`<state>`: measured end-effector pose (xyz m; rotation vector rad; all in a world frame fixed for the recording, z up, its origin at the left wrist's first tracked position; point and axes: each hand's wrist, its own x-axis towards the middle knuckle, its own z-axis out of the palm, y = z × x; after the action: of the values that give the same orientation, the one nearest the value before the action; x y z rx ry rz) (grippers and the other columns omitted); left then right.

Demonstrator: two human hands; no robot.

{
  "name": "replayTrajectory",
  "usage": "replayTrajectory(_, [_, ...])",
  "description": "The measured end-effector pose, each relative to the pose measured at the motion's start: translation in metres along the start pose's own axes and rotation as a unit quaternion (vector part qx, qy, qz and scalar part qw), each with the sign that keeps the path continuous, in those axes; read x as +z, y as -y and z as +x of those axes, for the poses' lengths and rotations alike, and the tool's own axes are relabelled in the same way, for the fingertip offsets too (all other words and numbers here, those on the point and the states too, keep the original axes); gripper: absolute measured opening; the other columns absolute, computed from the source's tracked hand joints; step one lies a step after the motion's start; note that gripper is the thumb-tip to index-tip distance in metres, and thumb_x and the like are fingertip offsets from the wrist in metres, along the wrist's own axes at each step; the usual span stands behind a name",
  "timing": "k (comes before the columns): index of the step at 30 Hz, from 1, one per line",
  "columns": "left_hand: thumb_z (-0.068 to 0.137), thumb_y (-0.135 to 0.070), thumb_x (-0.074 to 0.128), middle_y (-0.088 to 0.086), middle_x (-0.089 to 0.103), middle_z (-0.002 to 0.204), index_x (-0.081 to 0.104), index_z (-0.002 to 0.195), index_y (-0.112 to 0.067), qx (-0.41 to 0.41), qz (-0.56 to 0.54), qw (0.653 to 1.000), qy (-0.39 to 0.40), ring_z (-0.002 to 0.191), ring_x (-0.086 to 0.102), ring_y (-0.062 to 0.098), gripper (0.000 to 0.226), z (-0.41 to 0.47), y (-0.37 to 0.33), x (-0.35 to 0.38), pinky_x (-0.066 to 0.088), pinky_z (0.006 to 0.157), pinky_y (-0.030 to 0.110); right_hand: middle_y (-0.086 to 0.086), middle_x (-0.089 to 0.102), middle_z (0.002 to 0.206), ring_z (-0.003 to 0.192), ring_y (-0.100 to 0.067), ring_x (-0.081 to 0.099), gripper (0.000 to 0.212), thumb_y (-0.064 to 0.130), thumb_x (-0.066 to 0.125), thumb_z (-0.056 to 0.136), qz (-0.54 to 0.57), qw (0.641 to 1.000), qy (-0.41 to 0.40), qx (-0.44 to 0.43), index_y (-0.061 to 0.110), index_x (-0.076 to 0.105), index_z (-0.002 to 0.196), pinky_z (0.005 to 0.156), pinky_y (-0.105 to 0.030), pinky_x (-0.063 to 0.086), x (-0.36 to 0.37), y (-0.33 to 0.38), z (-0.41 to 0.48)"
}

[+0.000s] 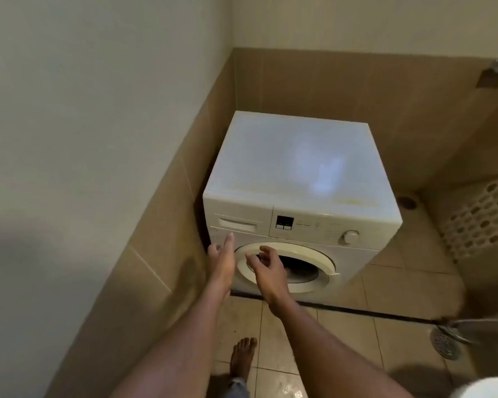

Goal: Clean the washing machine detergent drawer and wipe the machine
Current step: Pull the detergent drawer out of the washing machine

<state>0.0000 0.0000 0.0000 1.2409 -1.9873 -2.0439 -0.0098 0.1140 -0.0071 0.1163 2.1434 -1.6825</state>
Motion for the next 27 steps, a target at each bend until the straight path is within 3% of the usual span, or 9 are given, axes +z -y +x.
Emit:
replayTrajectory(3, [0.095,-0.059,0.052,0.006,0.053,0.134,0.042,0.146,-0.016,-0.036,-0.064,0.997,0.022,0.118,0.055,0.023,0.067,0.052,-0.008,0.009,0.048,0.094,0.040,0.002,0.052,0.127,0.114,-0.015,0.052,0.059,0.044,0.061,0.093,0.084,0.994,-0.002,0.070,0.021,0.041,0.144,0.092,-0.030,0.045,0.020,0.005,0.049])
replayTrajectory(7, [0.091,-0.059,0.058,0.009,0.045,0.152,0.039,0.150,-0.016,-0.089,-0.117,0.988,0.049,0.136,0.048,0.032,0.076,0.109,-0.016,0.020,0.044,0.107,0.046,-0.009,0.049,0.144,0.127,-0.023,0.050,0.081,0.056,0.068,0.082,0.198,0.967,-0.005,0.162,0.013,0.041,0.146,0.105,-0.036,0.044,0.042,0.006,0.107])
replayTrajectory(9, [0.086,-0.062,0.061,0.006,0.057,0.141,0.052,0.138,-0.020,-0.112,-0.146,0.980,0.072,0.135,0.050,0.030,0.067,0.130,-0.020,0.024,0.042,0.109,0.044,-0.013,0.043,0.150,0.137,-0.024,0.043,0.082,0.054,0.067,0.084,0.279,0.942,0.001,0.187,0.008,0.039,0.147,0.106,-0.033,0.041,0.047,0.011,0.129])
replayTrajectory(11, [0.087,-0.056,0.064,0.002,0.065,0.123,0.058,0.125,-0.022,-0.135,-0.188,0.969,0.082,0.130,0.054,0.028,0.052,0.146,-0.028,0.029,0.042,0.110,0.042,-0.017,0.038,0.153,0.141,-0.027,0.038,0.068,0.049,0.065,0.089,0.367,0.908,-0.001,0.204,0.006,0.047,0.140,0.111,-0.036,0.037,0.051,0.017,0.149])
replayTrajectory(13, [0.087,-0.051,0.068,0.006,0.065,0.121,0.056,0.128,-0.018,-0.159,-0.236,0.956,0.076,0.126,0.058,0.028,0.054,0.157,-0.033,0.032,0.042,0.111,0.042,-0.020,0.046,0.145,0.134,-0.027,0.047,0.058,0.048,0.070,0.085,0.448,0.868,-0.017,0.215,0.010,0.059,0.127,0.111,-0.039,0.039,0.054,0.024,0.165])
replayTrajectory(17, [0.075,-0.051,0.076,0.019,0.071,0.120,0.063,0.124,-0.011,-0.178,-0.294,0.937,0.064,0.110,0.068,0.030,0.065,0.174,-0.039,0.039,0.054,0.097,0.039,-0.021,0.063,0.125,0.119,-0.029,0.060,0.073,0.050,0.079,0.071,0.514,0.820,-0.056,0.245,0.003,0.060,0.123,0.106,-0.044,0.046,0.062,0.034,0.190])
replayTrajectory(19, [0.063,-0.055,0.084,0.021,0.071,0.121,0.066,0.124,-0.009,-0.189,-0.301,0.933,0.064,0.107,0.070,0.033,0.078,0.181,-0.037,0.042,0.054,0.100,0.046,-0.021,0.066,0.122,0.115,-0.031,0.063,0.075,0.048,0.082,0.066,0.530,0.808,-0.058,0.250,0.002,0.061,0.122,0.104,-0.044,0.049,0.065,0.037,0.196])
replayTrajectory(22, [0.056,-0.060,0.089,0.017,0.074,0.115,0.067,0.125,-0.012,-0.201,-0.272,0.939,0.062,0.107,0.072,0.034,0.087,0.194,-0.034,0.043,0.054,0.099,0.052,-0.020,0.069,0.119,0.113,-0.031,0.065,0.076,0.048,0.084,0.062,0.515,0.816,-0.062,0.254,0.005,0.064,0.121,0.102,-0.046,0.050,0.070,0.037,0.201])
replayTrajectory(27, [0.060,-0.046,0.087,0.013,0.075,0.112,0.069,0.118,-0.017,-0.189,-0.255,0.946,0.071,0.093,0.073,0.025,0.067,0.199,-0.035,0.039,0.060,0.082,0.035,-0.015,0.064,0.102,0.095,-0.023,0.063,0.083,0.061,0.084,0.059,0.441,0.860,-0.066,0.250,0.006,0.066,0.119,0.098,-0.041,0.054,0.074,0.021,0.204])
